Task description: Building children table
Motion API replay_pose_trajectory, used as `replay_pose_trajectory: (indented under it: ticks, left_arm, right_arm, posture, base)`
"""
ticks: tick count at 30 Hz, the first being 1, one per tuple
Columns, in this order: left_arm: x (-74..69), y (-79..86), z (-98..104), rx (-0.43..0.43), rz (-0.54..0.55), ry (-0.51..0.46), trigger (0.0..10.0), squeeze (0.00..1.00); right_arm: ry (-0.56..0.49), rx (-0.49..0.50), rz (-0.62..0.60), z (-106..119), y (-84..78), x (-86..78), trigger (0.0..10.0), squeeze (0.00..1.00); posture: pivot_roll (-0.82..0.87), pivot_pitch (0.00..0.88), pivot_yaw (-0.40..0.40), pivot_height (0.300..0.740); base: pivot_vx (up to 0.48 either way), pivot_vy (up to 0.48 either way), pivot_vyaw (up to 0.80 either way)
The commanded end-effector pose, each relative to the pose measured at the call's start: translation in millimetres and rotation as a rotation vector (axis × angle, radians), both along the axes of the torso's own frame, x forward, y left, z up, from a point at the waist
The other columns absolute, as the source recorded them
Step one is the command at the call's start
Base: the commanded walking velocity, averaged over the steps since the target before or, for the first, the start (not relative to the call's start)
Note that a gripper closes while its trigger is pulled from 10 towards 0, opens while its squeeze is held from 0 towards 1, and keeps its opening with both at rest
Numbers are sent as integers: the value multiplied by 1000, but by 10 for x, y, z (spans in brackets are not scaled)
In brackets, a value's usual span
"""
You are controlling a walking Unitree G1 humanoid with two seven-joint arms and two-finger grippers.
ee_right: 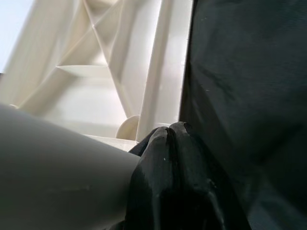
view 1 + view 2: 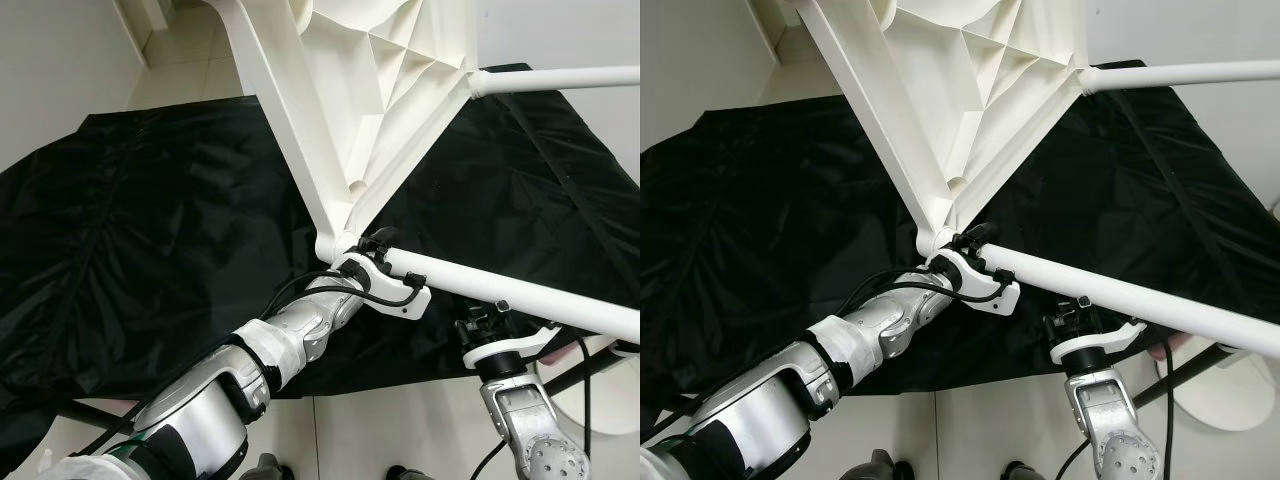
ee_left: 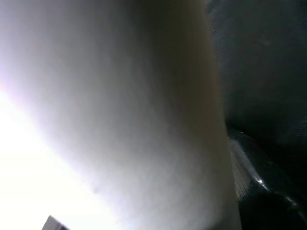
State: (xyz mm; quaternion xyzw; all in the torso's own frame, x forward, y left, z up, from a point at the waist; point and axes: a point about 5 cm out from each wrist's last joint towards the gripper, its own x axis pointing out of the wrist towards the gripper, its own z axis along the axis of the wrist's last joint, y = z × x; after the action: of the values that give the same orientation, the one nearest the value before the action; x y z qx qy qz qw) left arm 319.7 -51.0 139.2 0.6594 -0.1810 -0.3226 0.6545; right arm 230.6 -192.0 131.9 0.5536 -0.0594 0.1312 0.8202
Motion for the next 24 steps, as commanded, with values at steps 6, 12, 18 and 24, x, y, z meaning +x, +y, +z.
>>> replay_pose_trajectory:
  ticks: [6, 12, 18, 24]
  left_arm:
    - [83, 149, -215, 17, 89, 181, 10000, 0]
    - [96, 206, -299, 39, 111, 202, 10000, 0]
    - [113, 220, -307, 39, 115, 209, 10000, 0]
    - [148, 253, -299, 50, 121, 208, 10000, 0]
  right_arm:
    - [-93, 34, 95, 201, 276, 58, 10000, 0]
    - [-85, -63, 119, 164, 347, 38, 10000, 0]
    - [-38, -320, 176, -7, 427, -127, 10000, 0]
    - [-30, -445, 193, -54, 313, -335, 10000, 0]
  posture:
    - [79, 100, 131, 740]
    - [81, 99, 130, 740]
    - [80, 100, 135, 740]
    - [72, 102, 151, 740]
  base:
    - [0, 0, 0]
    - [0, 0, 0]
    - [0, 0, 0]
    - [0, 0, 0]
